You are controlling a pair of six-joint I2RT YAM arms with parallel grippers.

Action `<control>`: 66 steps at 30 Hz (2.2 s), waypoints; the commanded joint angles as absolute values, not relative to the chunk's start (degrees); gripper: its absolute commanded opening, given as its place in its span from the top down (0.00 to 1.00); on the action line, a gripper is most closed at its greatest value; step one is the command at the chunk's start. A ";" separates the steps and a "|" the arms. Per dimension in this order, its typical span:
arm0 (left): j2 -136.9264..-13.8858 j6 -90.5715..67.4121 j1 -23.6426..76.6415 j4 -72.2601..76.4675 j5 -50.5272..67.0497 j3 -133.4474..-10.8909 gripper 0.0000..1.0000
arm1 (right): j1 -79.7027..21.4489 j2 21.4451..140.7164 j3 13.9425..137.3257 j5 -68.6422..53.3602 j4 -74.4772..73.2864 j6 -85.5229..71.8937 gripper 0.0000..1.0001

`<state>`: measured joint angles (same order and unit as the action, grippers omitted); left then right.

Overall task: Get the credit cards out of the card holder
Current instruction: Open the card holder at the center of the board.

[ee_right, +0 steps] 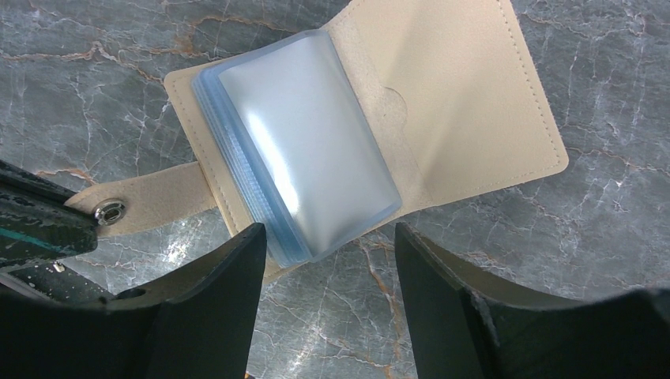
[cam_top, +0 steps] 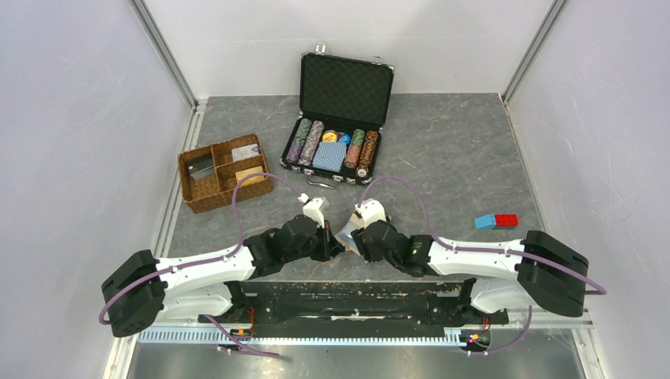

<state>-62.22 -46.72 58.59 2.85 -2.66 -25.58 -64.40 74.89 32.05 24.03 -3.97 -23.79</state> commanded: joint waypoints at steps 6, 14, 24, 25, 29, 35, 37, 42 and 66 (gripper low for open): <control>-61.69 -46.24 58.44 4.48 -3.18 -25.22 0.98 | -64.61 75.16 35.61 23.15 -2.62 -18.80 0.34; -61.63 -46.26 58.45 4.57 -3.09 -25.14 0.98 | -64.51 78.09 36.89 21.64 -0.98 -16.40 0.36; -61.27 -46.08 58.45 4.61 -3.04 -24.26 0.98 | -64.36 79.30 36.34 23.87 -0.45 -17.05 0.58; -61.26 -46.02 58.44 4.42 -3.24 -24.26 0.98 | -64.18 78.60 36.09 24.08 -0.44 -17.44 0.59; -62.19 -45.17 58.44 2.62 -5.49 -24.17 0.98 | -61.26 76.88 35.26 19.71 -0.79 -19.84 0.61; -62.47 -44.82 58.45 2.29 -5.93 -23.64 0.98 | -58.69 76.20 34.80 18.21 -0.88 -19.87 0.48; -62.49 -44.81 58.39 2.29 -5.83 -23.48 0.98 | -58.16 76.27 34.89 16.17 -0.66 -19.17 0.46; -62.43 -44.91 58.44 2.55 -5.75 -23.38 0.98 | -57.70 76.90 35.72 15.95 -0.52 -17.51 0.51; -62.79 -44.65 58.44 2.15 -5.66 -23.13 0.98 | -53.77 76.78 38.43 19.79 -0.76 -12.18 0.49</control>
<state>-62.74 -46.68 58.59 1.78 -4.45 -23.22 -54.74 76.95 35.27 16.03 -2.15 -13.08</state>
